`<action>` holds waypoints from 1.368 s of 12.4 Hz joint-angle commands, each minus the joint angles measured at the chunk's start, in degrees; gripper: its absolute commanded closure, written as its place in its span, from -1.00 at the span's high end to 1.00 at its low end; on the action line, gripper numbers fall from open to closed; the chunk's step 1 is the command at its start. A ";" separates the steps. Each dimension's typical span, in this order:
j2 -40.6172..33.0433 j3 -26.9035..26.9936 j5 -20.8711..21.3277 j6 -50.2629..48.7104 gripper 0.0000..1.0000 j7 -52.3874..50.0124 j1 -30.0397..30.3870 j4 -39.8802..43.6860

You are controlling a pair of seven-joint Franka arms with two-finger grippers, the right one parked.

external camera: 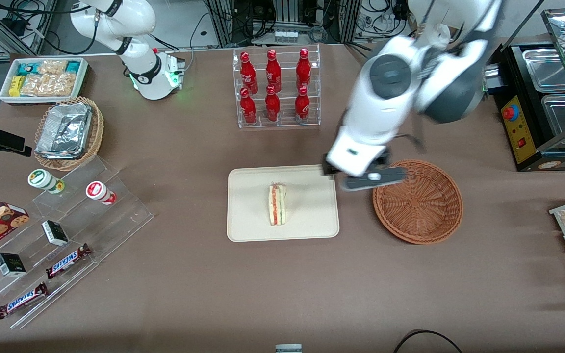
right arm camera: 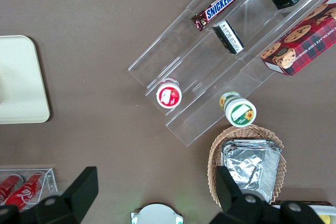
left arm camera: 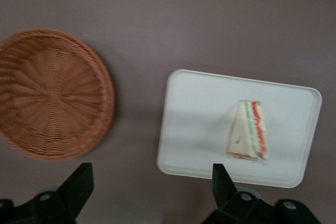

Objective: Place sandwich from basket to tray

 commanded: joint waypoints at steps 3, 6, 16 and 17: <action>-8.06 -0.55 -0.65 -5.88 1.00 12.98 9.57 -4.85; -12.54 -0.55 -0.65 -6.67 1.00 23.07 16.16 -8.72; -18.26 3.48 -2.76 -13.17 1.00 39.19 23.23 -9.08; -18.27 4.97 -2.67 -13.26 1.00 39.19 21.83 -9.08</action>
